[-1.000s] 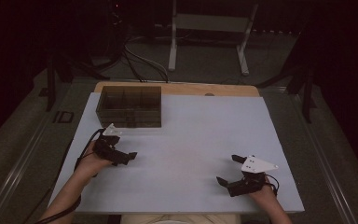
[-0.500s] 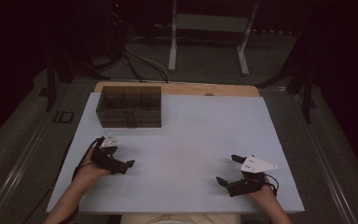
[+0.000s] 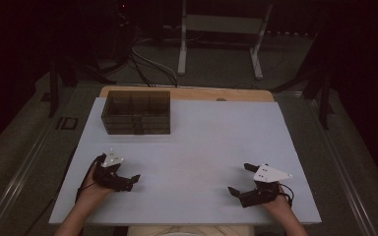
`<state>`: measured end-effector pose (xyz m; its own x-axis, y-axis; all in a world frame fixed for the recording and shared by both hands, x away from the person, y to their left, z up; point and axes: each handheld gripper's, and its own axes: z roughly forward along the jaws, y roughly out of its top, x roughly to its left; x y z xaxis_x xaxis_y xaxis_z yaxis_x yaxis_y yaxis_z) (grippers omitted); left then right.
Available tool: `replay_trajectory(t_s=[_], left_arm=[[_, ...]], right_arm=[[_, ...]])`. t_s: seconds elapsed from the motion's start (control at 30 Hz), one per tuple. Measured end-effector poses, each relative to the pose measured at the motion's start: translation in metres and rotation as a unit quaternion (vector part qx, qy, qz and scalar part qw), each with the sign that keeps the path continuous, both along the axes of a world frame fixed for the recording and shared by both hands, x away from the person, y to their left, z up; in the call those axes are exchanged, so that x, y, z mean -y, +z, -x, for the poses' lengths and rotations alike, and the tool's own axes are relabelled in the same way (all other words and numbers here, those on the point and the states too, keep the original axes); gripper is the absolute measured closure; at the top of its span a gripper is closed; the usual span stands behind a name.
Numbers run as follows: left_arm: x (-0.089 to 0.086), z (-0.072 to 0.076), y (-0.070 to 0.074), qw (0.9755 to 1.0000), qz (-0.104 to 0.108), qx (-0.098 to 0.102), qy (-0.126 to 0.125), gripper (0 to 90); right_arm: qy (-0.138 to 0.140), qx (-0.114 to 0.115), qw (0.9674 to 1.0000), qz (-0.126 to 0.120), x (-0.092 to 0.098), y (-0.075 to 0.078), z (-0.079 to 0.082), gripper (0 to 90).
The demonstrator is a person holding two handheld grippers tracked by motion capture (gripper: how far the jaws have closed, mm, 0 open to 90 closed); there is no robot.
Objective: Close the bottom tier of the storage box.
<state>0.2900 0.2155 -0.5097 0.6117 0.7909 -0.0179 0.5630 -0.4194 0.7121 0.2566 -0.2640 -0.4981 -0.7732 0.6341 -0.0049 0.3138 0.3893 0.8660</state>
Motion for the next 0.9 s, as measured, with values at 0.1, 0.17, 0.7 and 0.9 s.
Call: replay_trajectory(t_s=[0.1,0.17,0.7,0.9], left_arm=[[-0.003,0.006,-0.001,1.0,-0.004,0.0,0.003,1.1],[-0.005,0.01,-0.004,0.9999,-0.012,-0.002,0.004,1.1],[-0.012,0.014,-0.006,0.9997,-0.004,0.017,0.017,1.1],[-0.011,0.015,-0.006,0.9996,-0.006,0.021,0.017,1.1]], right_arm=[[0.0,0.001,1.0,0.0,0.0,0.0,0.0,0.0],[-0.001,0.001,1.0,-0.001,0.001,0.0,0.0,0.0],[0.008,-0.004,0.9999,0.006,-0.002,-0.003,-0.002,0.0],[0.004,-0.004,1.0,0.005,-0.001,-0.003,-0.002,0.0]])
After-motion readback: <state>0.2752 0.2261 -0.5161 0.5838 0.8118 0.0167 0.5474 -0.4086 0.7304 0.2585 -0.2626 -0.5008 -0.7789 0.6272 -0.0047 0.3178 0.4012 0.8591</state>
